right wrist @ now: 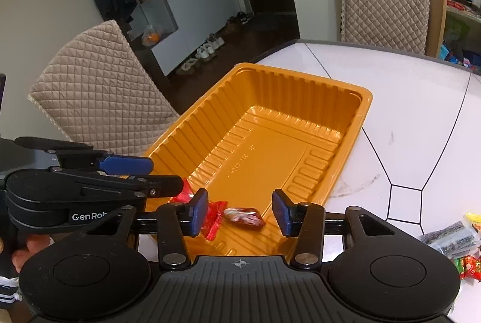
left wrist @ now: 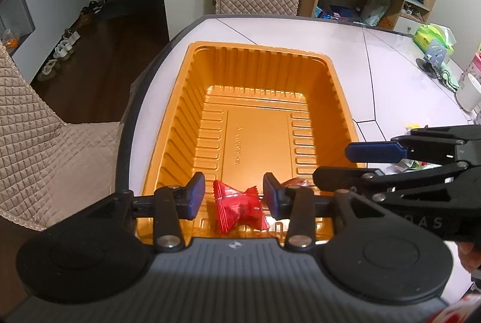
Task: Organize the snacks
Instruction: 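Open the left tool to drop the packet while the right tool releases its packet into the tray, then move the left tool back to the red packet on the table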
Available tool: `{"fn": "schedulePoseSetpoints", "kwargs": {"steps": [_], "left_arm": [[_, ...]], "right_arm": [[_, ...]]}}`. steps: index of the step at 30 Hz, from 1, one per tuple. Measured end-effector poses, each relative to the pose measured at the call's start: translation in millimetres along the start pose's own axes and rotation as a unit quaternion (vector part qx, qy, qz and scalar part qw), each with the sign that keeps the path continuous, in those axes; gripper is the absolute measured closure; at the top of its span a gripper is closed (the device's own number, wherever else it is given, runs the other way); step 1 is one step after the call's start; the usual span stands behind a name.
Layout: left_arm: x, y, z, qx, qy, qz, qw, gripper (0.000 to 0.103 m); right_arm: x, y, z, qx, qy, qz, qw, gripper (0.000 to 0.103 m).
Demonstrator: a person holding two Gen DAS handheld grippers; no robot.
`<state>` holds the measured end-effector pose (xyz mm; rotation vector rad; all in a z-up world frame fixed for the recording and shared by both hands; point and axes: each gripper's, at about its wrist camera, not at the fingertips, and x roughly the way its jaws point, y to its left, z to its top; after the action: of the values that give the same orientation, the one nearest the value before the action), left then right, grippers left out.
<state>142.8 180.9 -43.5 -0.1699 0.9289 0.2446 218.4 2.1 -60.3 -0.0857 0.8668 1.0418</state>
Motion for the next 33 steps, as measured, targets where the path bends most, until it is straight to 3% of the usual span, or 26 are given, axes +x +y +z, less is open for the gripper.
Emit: {"fn": "schedulePoseSetpoints", "kwargs": {"steps": [17,33], "left_arm": [[-39.7,-10.7,-13.0,-0.007,-0.023,0.001,0.9997,0.061],[-80.9,-50.2,-57.1,0.005,-0.025,-0.032,0.9992,0.060]], "right_arm": [[-49.4,-6.4,-20.0,0.022,-0.031,0.002,0.999,0.054],[-141.4,-30.8,-89.3,0.082,-0.065,-0.037,0.994,0.053]]}}
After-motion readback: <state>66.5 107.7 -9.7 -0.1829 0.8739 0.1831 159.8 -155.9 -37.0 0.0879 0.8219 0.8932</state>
